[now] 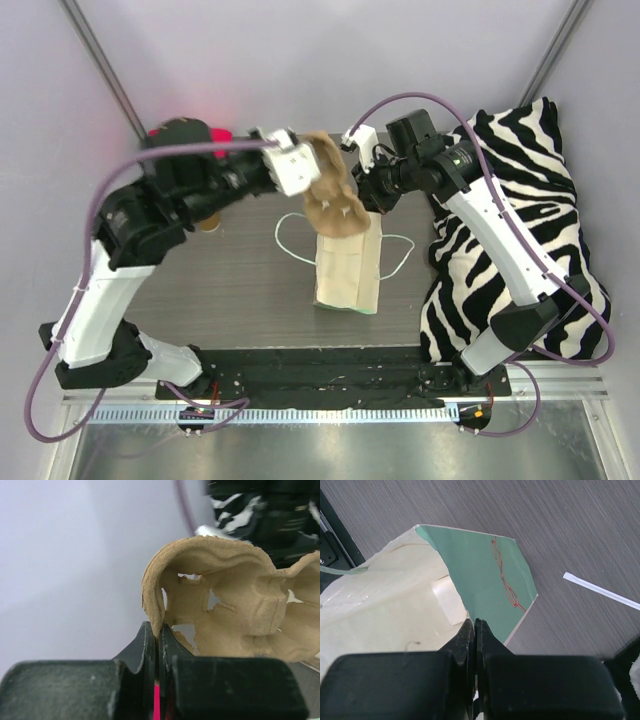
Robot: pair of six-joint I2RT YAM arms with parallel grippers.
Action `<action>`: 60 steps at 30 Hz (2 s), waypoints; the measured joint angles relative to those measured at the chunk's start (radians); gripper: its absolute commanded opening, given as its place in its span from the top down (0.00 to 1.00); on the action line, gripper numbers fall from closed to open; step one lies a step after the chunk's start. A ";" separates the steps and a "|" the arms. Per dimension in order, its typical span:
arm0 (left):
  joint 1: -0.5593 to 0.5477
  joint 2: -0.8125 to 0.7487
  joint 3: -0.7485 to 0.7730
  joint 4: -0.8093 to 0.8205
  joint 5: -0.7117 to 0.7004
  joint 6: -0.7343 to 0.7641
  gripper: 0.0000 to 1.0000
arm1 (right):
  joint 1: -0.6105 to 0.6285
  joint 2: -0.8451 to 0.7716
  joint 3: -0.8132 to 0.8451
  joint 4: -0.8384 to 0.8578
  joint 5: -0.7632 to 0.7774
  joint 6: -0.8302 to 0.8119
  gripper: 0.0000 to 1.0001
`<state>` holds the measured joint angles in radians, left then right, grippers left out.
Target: Pack the takeout coffee
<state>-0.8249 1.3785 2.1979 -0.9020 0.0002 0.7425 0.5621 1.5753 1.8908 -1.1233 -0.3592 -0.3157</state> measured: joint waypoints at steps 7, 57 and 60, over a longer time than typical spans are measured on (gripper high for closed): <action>-0.246 -0.003 -0.231 0.013 -0.207 0.121 1.00 | 0.000 0.000 0.000 0.000 -0.006 0.008 0.99; -0.331 -0.084 -1.035 0.400 -0.348 0.204 1.00 | 0.056 0.000 -0.005 -0.057 -0.233 -0.089 0.99; -0.326 -0.084 -1.036 0.402 -0.340 0.198 1.00 | 0.059 0.000 -0.005 -0.060 -0.238 -0.095 0.99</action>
<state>-1.1511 1.2949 1.1622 -0.5003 -0.3401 0.9409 0.6212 1.5749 1.8858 -1.1831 -0.5976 -0.4110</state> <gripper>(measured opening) 0.036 0.035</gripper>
